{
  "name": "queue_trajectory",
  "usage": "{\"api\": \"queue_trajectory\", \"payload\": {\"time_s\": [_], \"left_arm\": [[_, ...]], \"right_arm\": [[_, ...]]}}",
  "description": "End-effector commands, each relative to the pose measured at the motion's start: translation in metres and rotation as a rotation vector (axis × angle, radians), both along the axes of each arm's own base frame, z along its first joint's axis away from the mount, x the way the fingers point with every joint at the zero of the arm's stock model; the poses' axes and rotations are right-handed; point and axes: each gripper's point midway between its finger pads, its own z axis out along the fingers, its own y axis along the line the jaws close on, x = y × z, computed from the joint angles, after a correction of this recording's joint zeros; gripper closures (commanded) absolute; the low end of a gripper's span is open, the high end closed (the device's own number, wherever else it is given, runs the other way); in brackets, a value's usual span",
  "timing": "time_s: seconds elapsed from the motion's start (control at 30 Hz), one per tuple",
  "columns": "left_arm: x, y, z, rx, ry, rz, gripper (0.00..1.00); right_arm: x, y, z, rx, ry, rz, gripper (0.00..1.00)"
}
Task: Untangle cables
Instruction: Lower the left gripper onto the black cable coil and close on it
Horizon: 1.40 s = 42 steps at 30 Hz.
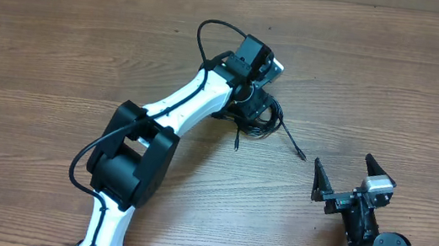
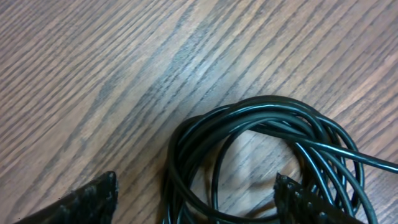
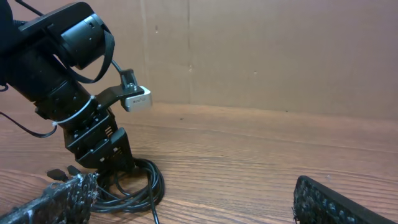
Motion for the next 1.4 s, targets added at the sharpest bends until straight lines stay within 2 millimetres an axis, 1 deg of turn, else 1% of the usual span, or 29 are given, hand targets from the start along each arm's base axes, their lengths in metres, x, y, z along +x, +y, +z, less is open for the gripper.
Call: {"api": "queue_trajectory", "payload": {"time_s": [0.0, 0.13, 0.23, 0.43, 0.53, 0.7, 0.83, 0.97, 1.13, 1.23, 1.37], "left_arm": [[0.007, 0.003, -0.01, 0.029, -0.004, 0.043, 0.24], [0.009, 0.012, -0.011, 0.069, -0.012, 0.074, 0.24], [0.008, 0.013, -0.012, 0.073, -0.009, 0.074, 0.23], [0.007, 0.013, -0.014, 0.077, -0.005, 0.072, 0.26], [0.006, 0.014, -0.016, 0.079, 0.0, 0.072, 0.3], [0.002, 0.016, -0.021, 0.088, 0.013, 0.071, 0.34], [-0.005, 0.02, -0.03, 0.102, 0.035, 0.07, 0.33], [-0.007, 0.022, -0.033, 0.108, 0.042, 0.07, 0.33], [-0.009, 0.022, -0.034, 0.102, 0.053, 0.083, 0.39], [-0.011, 0.023, -0.036, 0.102, 0.064, 0.09, 0.43], [-0.016, 0.023, -0.039, 0.1, 0.084, 0.083, 0.52]], "right_arm": [[0.0, 0.0, -0.002, 0.004, -0.002, 0.0, 0.0], [0.0, 0.0, -0.002, 0.004, -0.002, 0.0, 0.0], [0.0, 0.0, -0.002, 0.004, -0.002, 0.0, 0.0], [0.0, 0.0, -0.002, 0.004, -0.002, 0.0, 0.0], [0.0, 0.0, -0.002, 0.004, -0.002, 0.0, 0.0], [0.0, 0.0, -0.002, 0.004, -0.002, 0.0, 0.0], [0.0, 0.0, -0.002, 0.004, -0.002, 0.0, 0.0], [0.0, 0.0, -0.002, 0.004, -0.002, 0.0, 0.0], [0.0, 0.0, -0.002, 0.004, -0.002, 0.0, 0.0], [0.0, 0.0, -0.002, 0.004, -0.002, 0.0, 0.0], [0.0, 0.0, -0.002, 0.004, -0.002, 0.0, 0.0]]}}
